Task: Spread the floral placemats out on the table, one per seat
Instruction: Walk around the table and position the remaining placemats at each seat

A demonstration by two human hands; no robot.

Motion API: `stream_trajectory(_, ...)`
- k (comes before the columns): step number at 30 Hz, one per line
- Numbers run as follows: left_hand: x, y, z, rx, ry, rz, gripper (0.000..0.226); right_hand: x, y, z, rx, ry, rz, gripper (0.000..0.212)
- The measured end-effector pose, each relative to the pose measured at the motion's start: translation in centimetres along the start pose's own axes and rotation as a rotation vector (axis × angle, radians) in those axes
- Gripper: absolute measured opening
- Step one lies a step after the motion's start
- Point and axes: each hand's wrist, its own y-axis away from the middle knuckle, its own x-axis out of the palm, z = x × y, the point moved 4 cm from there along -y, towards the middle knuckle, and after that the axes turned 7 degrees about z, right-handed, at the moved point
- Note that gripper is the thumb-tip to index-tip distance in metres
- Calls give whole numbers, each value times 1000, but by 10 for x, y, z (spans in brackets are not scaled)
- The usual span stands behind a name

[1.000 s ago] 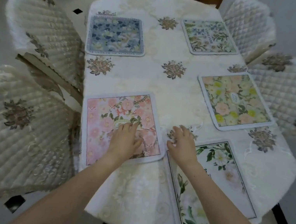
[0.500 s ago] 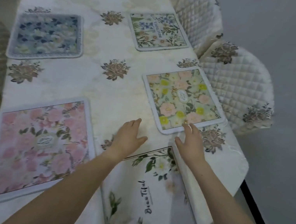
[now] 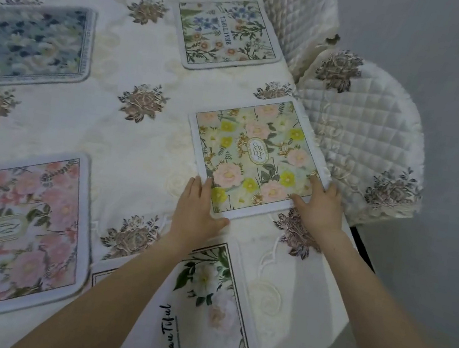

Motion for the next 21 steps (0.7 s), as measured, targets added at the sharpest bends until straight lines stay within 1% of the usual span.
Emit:
stream_trajectory(3, 5, -1, 0, -19, 28, 10, 104, -1, -6, -5, -12, -47, 19, 65)
stream_trajectory(7, 6, -6, -7, -22, 20, -1, 103, -4, -8, -13, -25, -82, 1, 63)
stream_trajectory(15, 8, -5, -11, -43, 29, -4, 98, -4, -5, -13, -45, -102, 12, 65)
stream_trajectory(21, 15, -1, -13, -85, 78, -29, 95, -5, -4, -16, -57, -189, 4, 65)
